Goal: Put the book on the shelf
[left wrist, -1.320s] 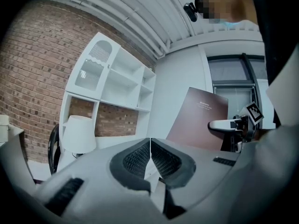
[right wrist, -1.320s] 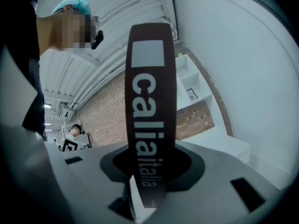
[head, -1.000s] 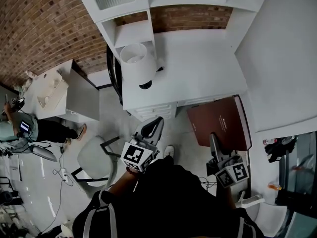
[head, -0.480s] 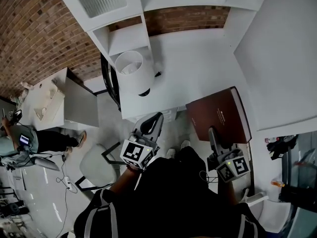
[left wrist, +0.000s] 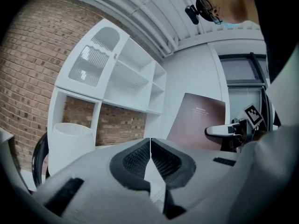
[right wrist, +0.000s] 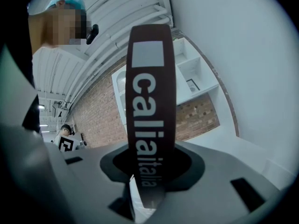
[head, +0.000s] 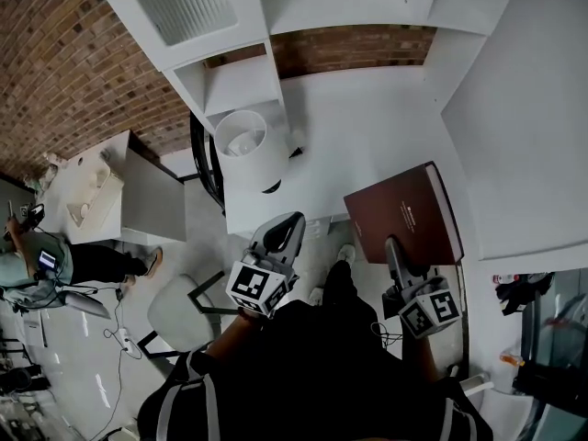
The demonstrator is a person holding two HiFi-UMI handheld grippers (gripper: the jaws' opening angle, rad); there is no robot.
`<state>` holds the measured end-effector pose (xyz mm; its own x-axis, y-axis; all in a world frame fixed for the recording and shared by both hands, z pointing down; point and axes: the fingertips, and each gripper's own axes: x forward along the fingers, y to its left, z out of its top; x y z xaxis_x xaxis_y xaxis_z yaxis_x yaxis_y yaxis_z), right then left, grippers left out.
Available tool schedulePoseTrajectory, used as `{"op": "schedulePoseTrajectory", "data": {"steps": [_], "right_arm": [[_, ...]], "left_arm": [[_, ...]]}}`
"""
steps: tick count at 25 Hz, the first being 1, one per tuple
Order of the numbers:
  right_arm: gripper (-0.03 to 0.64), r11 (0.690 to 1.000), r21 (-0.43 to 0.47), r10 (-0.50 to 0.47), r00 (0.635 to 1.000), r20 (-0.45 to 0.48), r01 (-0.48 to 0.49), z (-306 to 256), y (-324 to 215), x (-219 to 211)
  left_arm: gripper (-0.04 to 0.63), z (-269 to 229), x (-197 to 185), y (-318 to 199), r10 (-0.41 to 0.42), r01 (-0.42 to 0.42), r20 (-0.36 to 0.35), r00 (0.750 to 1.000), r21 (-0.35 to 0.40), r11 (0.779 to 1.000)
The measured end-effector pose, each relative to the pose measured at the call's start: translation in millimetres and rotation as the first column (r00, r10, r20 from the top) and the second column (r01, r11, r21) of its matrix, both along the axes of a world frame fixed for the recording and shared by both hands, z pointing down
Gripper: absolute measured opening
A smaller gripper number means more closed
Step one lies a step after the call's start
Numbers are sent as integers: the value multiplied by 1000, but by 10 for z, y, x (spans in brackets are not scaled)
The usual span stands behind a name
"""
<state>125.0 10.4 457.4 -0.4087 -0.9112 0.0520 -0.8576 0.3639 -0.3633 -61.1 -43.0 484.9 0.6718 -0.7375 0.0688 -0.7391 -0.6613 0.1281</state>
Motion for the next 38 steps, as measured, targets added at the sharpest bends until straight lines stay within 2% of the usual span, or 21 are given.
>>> {"op": "schedulePoseTrajectory", "data": {"steps": [6, 11, 15, 25, 29, 33, 38], "right_arm": [[152, 1000, -3, -12, 1000, -4, 12, 21, -459, 196], [150, 999, -11, -30, 1000, -5, 30, 6, -934, 342], [150, 998, -2, -60, 998, -15, 60, -80, -1381, 414], [150, 986, -2, -165, 982, -96, 165, -267, -2248, 334], [150, 972, 50, -220, 967, -130, 228, -564, -2516, 140], [150, 946, 137, -274, 949, -155, 295, -1087, -2725, -143], [150, 915, 261, -263, 946, -188, 306, -1789, -3084, -414]], "left_arm": [[20, -79, 210, -415, 0, 0, 10, 1000, 17, 1000], [20, -49, 332, -854, -32, 32, 23, 999, -14, 999], [20, -175, 425, -1204, -52, 52, 28, 998, 19, 998], [20, -317, 351, -1678, -171, 169, 48, 984, 44, 985], [20, -477, 231, -1768, -220, 217, 42, 975, 73, 973], [20, -689, 57, -1806, -264, 260, 19, 964, 115, 959], [20, -950, -222, -1942, -294, 290, 0, 956, 169, 942]]}}
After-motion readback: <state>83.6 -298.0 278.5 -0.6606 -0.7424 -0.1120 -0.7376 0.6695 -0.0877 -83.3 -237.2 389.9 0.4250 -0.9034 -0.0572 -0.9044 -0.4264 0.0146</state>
